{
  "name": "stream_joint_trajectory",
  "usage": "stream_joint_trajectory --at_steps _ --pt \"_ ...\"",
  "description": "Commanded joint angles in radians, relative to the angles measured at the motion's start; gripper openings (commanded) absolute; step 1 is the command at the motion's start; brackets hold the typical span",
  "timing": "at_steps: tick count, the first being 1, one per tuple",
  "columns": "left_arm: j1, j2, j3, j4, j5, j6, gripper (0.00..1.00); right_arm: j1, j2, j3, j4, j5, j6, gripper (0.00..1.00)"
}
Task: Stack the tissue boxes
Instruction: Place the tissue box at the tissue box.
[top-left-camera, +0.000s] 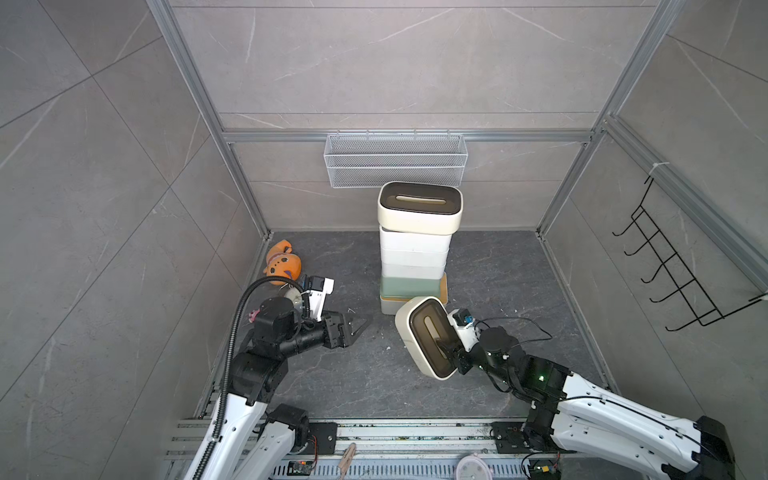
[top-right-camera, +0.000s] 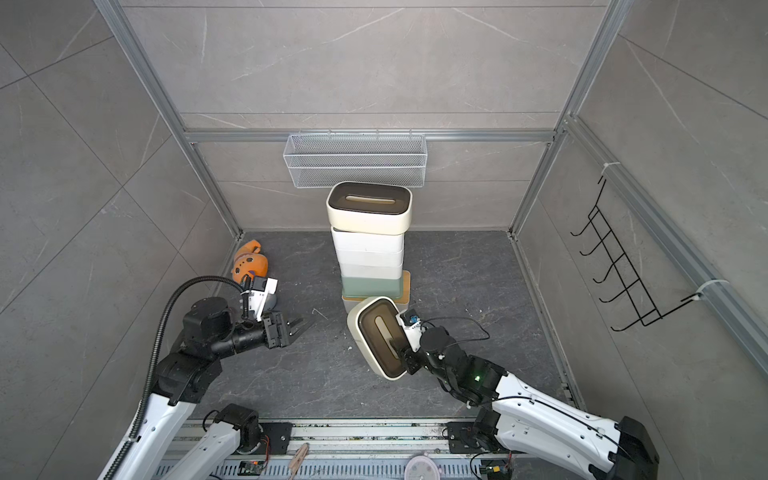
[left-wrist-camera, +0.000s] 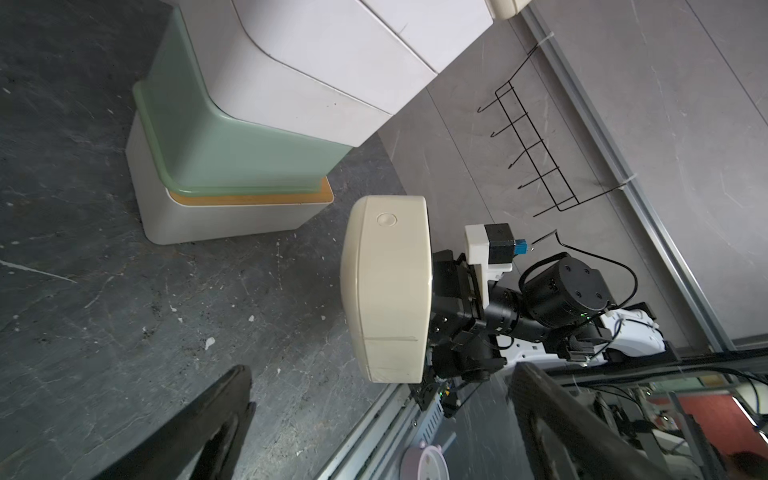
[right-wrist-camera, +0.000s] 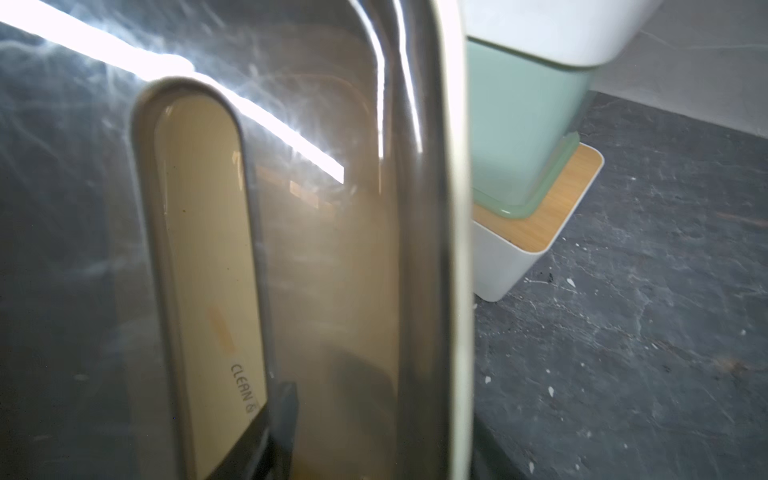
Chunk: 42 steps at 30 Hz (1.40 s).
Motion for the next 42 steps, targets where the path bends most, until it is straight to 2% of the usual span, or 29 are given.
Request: stream_joint_trajectory --at_steps 1,8,15,21,36,42 --pt "-0.012 0.084 0.031 -0.078 0.086 0.043 1.0 0.02 0.032 0.063 0.112 0.022 -0.063 0.49" --pt "-0.167 0.209 0.103 -0.086 -0.005 0.064 1.0 0.031 0.083 0.095 0.11 -0.017 -0.098 0.49" --pt "-0.272 0.325 0.17 -0.114 -0.05 0.087 1.0 0.037 0.102 0.112 0.11 -0.031 -0.108 0.49" --pt "-0.281 0.361 0.202 -0.128 -0.025 0.11 0.97 0.044 0.111 0.109 0.115 -0.044 -0.108 0.49" --pt "-0.281 0.399 0.225 -0.173 -0.014 0.044 0.67 0.072 0.142 0.142 0.069 -0.032 -0.128 0.49" --pt "-0.281 0.371 0.198 -0.159 -0.015 0.016 0.65 0.082 0.148 0.153 0.053 -0.028 -0.129 0.49"
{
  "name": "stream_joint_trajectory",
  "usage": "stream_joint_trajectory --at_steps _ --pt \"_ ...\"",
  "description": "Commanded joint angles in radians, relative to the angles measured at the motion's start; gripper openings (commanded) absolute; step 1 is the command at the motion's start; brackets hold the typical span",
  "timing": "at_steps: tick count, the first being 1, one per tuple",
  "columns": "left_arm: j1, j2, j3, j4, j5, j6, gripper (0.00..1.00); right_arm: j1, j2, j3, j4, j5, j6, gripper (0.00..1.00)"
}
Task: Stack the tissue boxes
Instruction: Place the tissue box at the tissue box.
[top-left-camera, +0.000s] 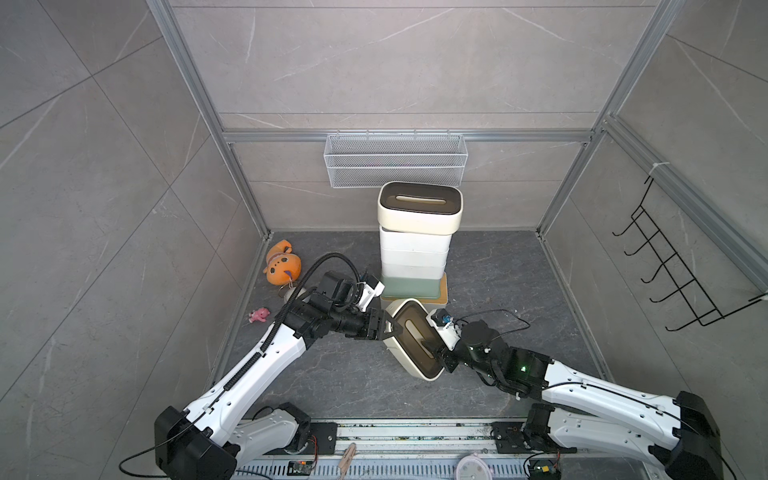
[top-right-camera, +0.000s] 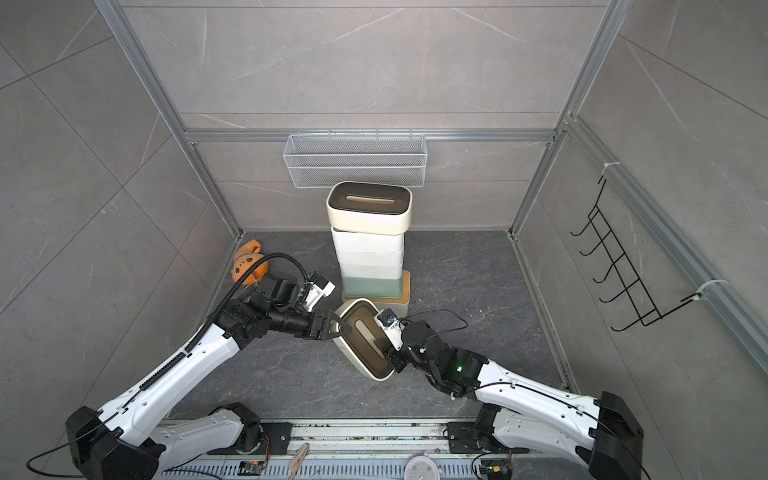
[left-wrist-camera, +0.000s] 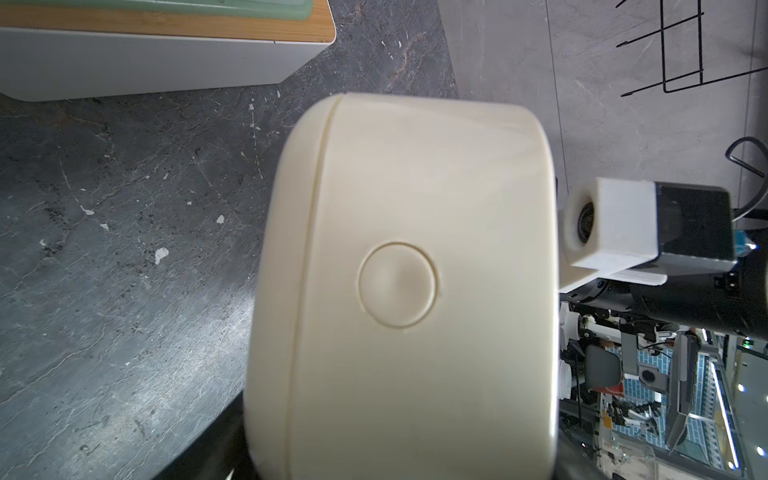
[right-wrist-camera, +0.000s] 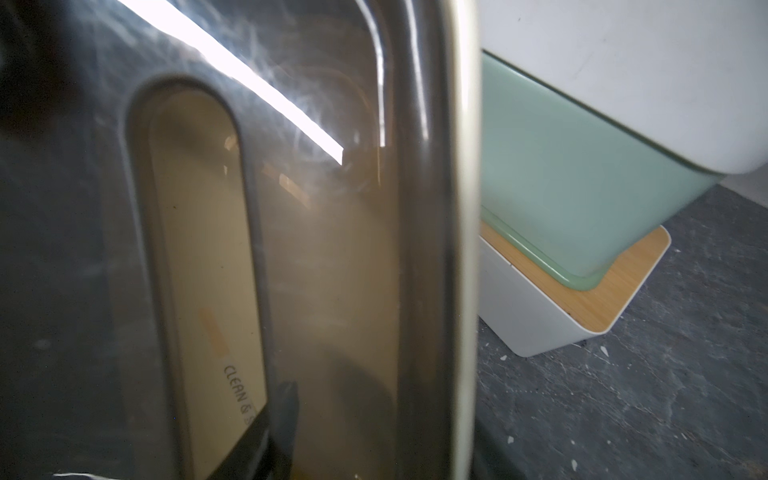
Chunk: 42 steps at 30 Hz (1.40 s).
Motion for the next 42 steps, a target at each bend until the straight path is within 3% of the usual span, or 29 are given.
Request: stream_joint_trajectory --at_steps 1,20,42 --pt "-0.007 -0.034 0.008 0.035 0.043 -0.058 0.65 0.025 0.004 0.056 0.031 -0.01 -0.028 0.49" --pt "-0.006 -0.094 -0.035 0.123 0.061 -0.122 0.86 0.026 0.005 0.065 0.008 -0.019 -0.025 0.49" --pt "0.021 -0.105 -0.052 0.136 0.023 -0.132 0.87 0.027 0.01 0.061 0.002 -0.038 -0.022 0.49"
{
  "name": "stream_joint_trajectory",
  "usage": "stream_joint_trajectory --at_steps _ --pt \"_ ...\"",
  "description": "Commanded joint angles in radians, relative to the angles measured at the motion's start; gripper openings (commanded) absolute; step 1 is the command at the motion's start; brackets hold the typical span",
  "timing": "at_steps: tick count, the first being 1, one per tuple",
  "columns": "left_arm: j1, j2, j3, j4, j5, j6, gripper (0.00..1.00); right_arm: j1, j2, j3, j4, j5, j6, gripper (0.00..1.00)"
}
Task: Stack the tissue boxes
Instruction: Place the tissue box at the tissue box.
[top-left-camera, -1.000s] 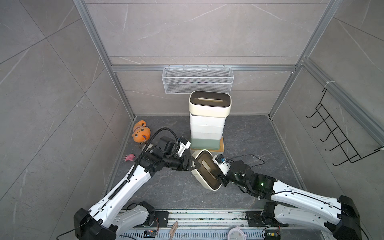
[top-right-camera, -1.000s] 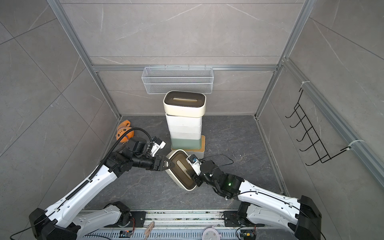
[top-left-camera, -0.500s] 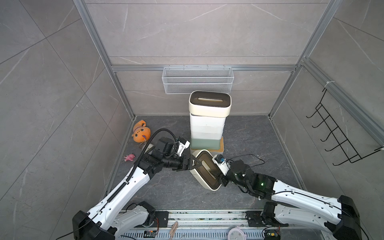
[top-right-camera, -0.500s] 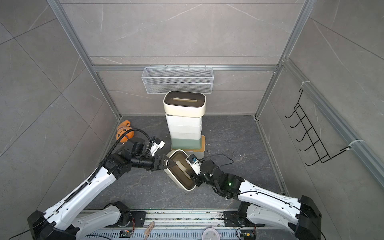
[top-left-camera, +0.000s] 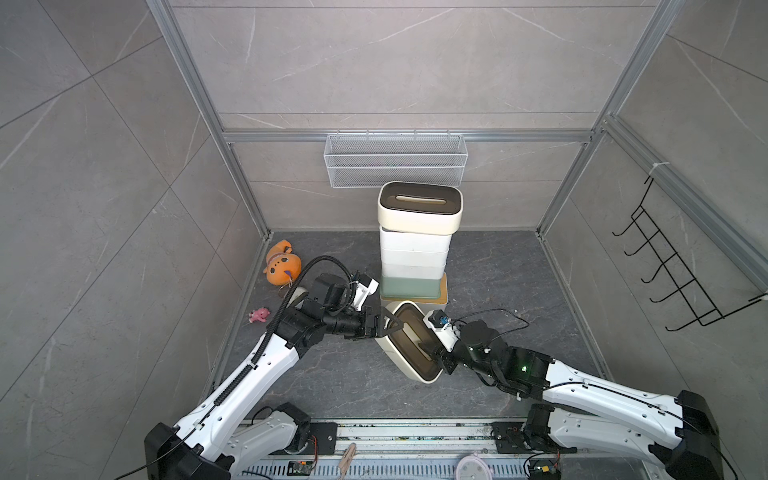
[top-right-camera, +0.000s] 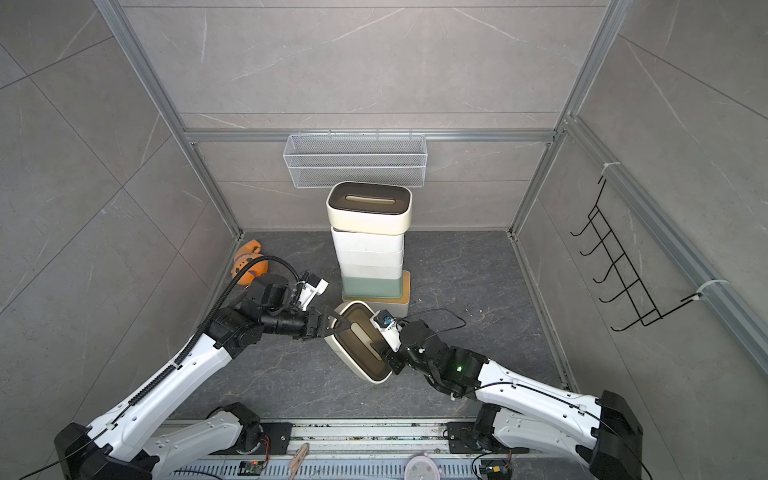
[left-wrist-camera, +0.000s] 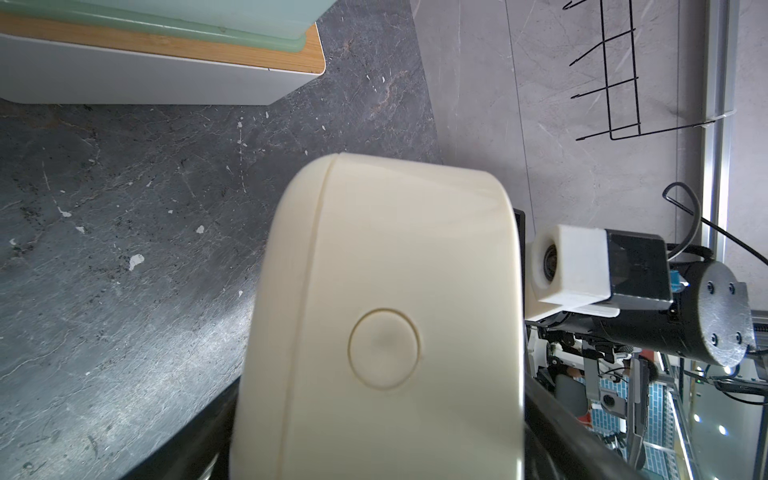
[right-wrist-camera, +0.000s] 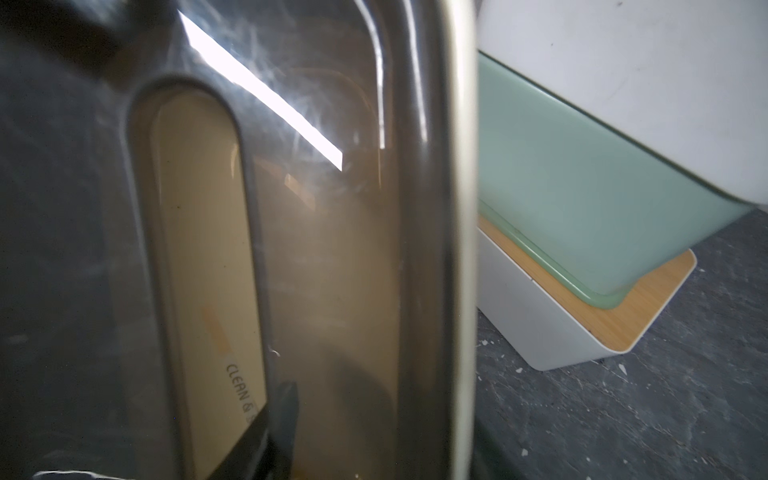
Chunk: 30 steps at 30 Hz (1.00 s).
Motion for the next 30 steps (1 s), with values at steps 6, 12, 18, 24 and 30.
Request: stream_joint_trajectory --at_steps 6,12,18,24,30 --pt "0.005 -0.029 -0.005 0.027 0.012 -0.006 0.81 0.009 0.021 0.039 0.02 -0.009 -0.016 0.49" --pt "0.004 -0.035 -0.031 0.04 0.014 -0.01 0.74 0.009 0.031 0.057 0.007 -0.014 -0.018 0.5" --pt "0.005 -0.07 -0.056 0.052 0.003 -0.015 0.71 0.008 0.027 0.071 -0.014 -0.023 -0.02 0.52" --pt "0.005 -0.081 -0.067 0.062 -0.006 -0.012 0.69 0.009 0.036 0.089 -0.034 -0.022 -0.017 0.56" --pt "0.004 -0.094 -0.082 0.071 -0.013 -0.013 0.68 0.008 0.027 0.102 -0.051 -0.014 -0.012 0.7"
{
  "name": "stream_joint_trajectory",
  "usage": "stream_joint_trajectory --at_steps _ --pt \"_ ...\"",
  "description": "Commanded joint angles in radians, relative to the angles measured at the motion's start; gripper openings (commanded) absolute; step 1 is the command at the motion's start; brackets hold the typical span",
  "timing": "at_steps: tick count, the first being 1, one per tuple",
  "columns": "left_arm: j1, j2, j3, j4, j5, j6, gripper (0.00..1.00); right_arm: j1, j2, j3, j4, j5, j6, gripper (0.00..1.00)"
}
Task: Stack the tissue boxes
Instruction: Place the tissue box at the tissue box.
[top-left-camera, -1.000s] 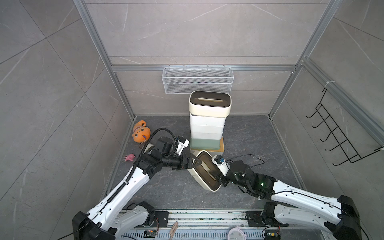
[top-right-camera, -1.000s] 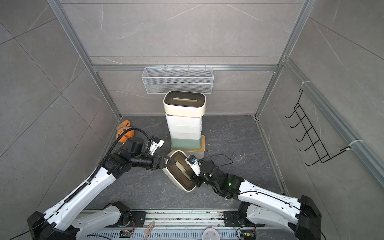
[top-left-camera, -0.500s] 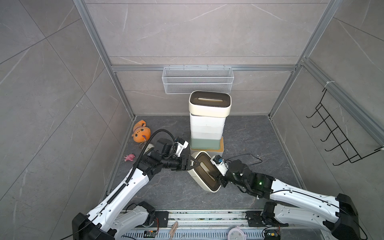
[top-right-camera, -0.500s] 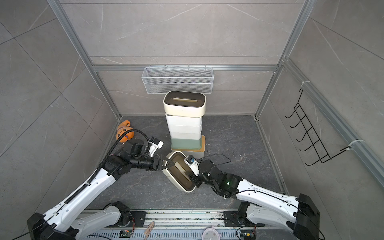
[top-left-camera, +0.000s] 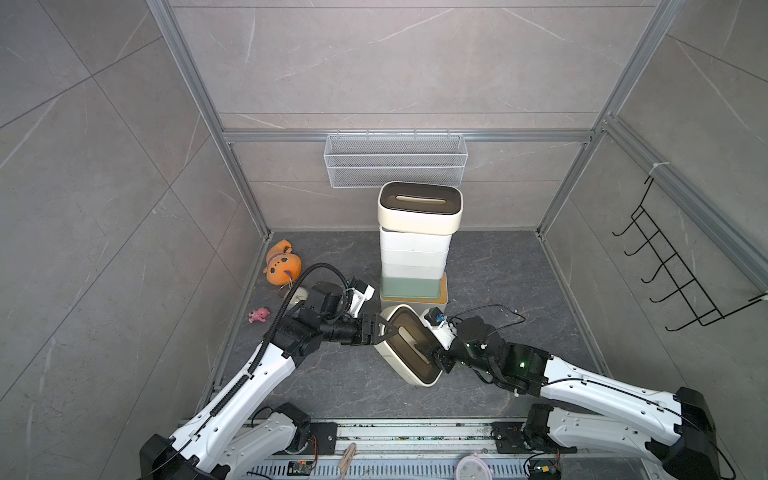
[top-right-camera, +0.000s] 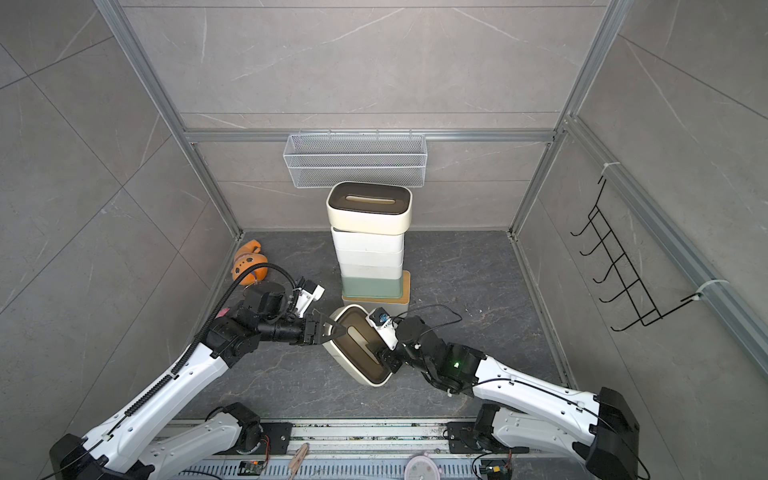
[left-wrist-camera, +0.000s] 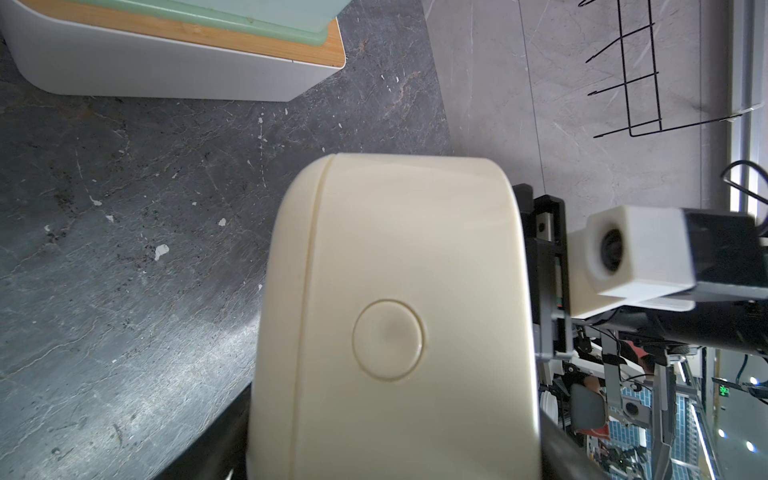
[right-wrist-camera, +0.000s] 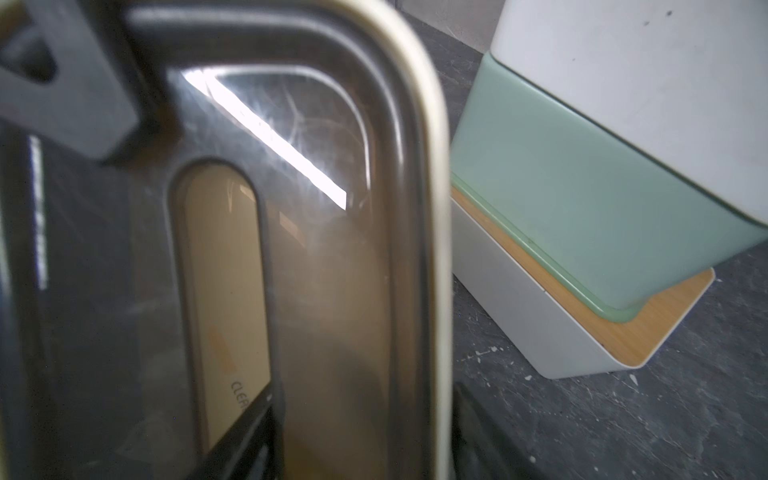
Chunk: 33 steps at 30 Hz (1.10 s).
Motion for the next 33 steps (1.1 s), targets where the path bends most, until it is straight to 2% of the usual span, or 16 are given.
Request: stream_joint_trajectory --at_steps 1,7,10,11,17,22,26,33 --pt "0.0 -0.036 0.003 0.052 0.013 -0.015 0.68 0.005 -0.01 0.033 -0.007 0.012 -0.005 0.72" --pt "-0.001 -0.062 -0.019 0.07 -0.018 -0.049 0.68 0.006 -0.034 0.049 -0.031 0.028 0.004 0.77" --pt "-0.002 -0.09 -0.035 0.092 -0.043 -0.084 0.68 0.006 -0.07 0.07 -0.057 0.041 0.015 0.82" --pt "-0.001 -0.101 -0.038 0.095 -0.056 -0.095 0.68 0.006 -0.084 0.081 -0.07 0.046 0.021 0.99" --pt "-0.001 -0.171 -0.028 0.125 -0.145 -0.181 0.67 0.006 -0.189 0.11 -0.1 0.057 0.047 1.0" --pt "0.0 -0.209 0.04 0.107 -0.22 -0.213 0.67 0.005 -0.306 0.11 -0.089 0.077 0.065 1.0" --pt "-0.001 -0.224 0.13 0.11 -0.266 -0.23 0.67 0.006 -0.408 0.072 -0.058 0.128 0.074 1.0" --pt "-0.001 -0.173 0.379 0.093 -0.327 -0.203 0.67 0.006 -0.543 -0.001 -0.046 0.172 0.093 1.0"
